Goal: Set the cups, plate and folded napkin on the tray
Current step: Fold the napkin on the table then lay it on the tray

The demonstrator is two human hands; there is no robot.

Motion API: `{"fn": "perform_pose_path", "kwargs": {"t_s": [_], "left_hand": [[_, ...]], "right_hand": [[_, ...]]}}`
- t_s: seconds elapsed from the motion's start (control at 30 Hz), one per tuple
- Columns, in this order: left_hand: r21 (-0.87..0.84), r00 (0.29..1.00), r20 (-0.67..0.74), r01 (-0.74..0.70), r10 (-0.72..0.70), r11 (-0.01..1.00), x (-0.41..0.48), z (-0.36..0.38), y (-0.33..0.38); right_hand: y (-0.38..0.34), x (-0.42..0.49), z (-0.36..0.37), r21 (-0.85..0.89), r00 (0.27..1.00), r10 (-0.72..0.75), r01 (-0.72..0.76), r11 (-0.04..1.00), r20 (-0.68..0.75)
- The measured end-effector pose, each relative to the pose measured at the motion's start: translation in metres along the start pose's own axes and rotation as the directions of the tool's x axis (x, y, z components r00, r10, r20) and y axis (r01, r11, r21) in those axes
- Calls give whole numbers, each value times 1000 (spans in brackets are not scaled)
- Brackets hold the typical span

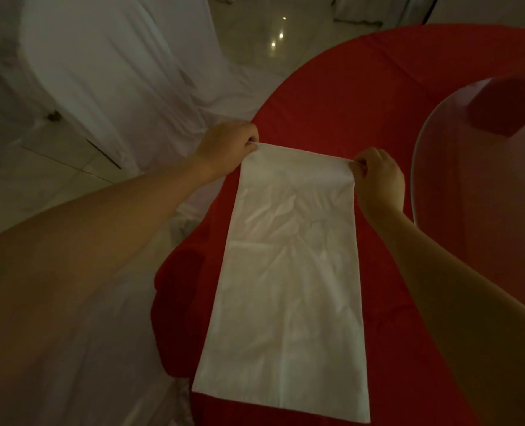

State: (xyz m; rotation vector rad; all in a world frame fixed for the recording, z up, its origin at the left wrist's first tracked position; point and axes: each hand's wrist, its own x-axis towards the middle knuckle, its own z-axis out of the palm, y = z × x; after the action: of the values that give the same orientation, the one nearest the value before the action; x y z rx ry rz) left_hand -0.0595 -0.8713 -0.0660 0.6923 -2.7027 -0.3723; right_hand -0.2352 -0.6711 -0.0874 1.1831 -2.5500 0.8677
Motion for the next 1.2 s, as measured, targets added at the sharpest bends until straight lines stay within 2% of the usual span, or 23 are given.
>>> {"fn": "perform_pose_path", "kwargs": {"t_s": [0.1, 0.23, 0.4, 0.53, 0.63, 0.97, 1.07, 1.2], "left_hand": [[9, 997, -50, -50, 51, 999, -29, -17, 11], [111, 983, -104, -142, 154, 984, -81, -26, 32], [203, 960, -191, -164, 204, 965, -174, -25, 62], [151, 979, -183, -66, 94, 986, -242, -17, 89], [122, 988, -150, -27, 45, 992, -281, -12, 103], [167, 989, -116, -68, 88, 984, -343, -2, 118], [149, 996, -70, -44, 55, 988, -350, -3, 121], [225, 995, 7, -99, 100, 969, -348, -7, 124]], "right_hand": [[-5, -15, -22, -2, 996, -87, 87, 996, -22], [-3, -57, -49, -91, 964, -259, 253, 963, -57], [-2, -144, -79, -133, 925, -379, 377, 916, 14], [-3, -215, -97, -117, 913, -389, 402, 908, 120], [-4, -257, -105, -98, 925, -343, 361, 927, 165], [-6, -313, -121, -94, 921, -339, 362, 928, 193], [-6, -315, -123, -112, 924, -332, 356, 928, 189], [-10, -309, -126, -159, 922, -336, 367, 916, 193]]}}
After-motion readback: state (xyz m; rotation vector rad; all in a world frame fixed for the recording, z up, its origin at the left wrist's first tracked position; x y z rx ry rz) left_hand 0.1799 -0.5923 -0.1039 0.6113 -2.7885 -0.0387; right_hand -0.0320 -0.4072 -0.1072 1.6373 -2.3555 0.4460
